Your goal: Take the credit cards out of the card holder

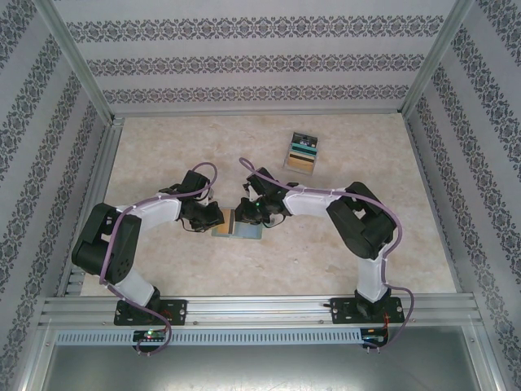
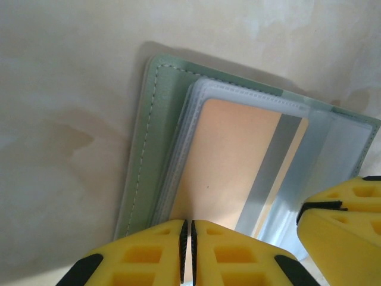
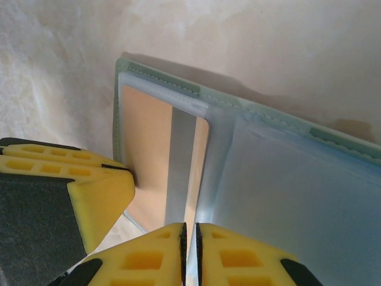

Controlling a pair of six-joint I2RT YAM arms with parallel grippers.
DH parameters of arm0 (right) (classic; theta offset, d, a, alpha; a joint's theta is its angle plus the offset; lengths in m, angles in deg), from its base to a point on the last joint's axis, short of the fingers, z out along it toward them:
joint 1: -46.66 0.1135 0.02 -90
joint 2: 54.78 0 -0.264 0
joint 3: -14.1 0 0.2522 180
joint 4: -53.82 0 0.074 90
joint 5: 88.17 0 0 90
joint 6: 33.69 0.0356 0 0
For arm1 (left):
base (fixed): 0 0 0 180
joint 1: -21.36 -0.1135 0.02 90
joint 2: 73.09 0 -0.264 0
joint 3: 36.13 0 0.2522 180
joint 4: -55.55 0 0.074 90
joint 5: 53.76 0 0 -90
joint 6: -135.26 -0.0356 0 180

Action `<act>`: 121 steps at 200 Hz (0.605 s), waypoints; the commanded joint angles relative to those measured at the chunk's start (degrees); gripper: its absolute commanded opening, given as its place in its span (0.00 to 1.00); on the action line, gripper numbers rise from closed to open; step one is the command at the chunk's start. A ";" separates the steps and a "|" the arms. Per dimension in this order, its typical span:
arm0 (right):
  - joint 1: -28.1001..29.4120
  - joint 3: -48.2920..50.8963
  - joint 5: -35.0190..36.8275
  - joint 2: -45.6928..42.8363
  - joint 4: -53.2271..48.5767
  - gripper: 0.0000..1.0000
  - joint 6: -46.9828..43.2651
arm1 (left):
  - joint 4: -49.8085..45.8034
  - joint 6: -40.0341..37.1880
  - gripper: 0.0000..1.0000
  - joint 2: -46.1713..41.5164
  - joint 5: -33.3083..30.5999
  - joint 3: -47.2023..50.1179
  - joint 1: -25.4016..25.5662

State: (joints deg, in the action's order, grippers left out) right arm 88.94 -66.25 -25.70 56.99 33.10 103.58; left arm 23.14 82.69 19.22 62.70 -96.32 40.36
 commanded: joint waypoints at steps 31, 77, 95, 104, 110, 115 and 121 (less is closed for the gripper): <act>0.80 -1.22 -1.67 2.61 1.33 0.18 2.43 | -0.77 -0.43 0.14 1.82 -0.38 0.54 -0.72; 0.78 -0.91 -3.09 3.94 1.96 0.17 3.00 | -0.68 -0.25 0.13 1.92 -0.21 0.62 -0.68; 0.81 -1.26 -3.69 4.78 2.24 0.16 3.35 | -0.42 -0.17 0.12 1.99 0.05 0.64 -0.65; 0.78 -1.32 -4.08 5.11 2.58 0.16 3.62 | -0.29 -0.08 0.12 1.99 0.32 0.72 -0.69; 0.78 -1.34 -4.32 5.26 2.80 0.16 3.71 | -0.24 -0.04 0.12 2.00 0.44 0.69 -0.69; 0.82 -1.27 -4.49 5.34 3.06 0.16 3.85 | -0.09 0.01 0.12 2.00 0.51 0.75 -0.70; 0.83 -1.42 -4.66 5.42 3.24 0.16 3.90 | 0.14 0.14 0.12 2.04 0.88 0.86 -0.70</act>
State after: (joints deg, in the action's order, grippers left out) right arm 89.16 -66.71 -28.06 60.16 35.33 106.18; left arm 23.27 82.74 19.35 62.99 -96.32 40.34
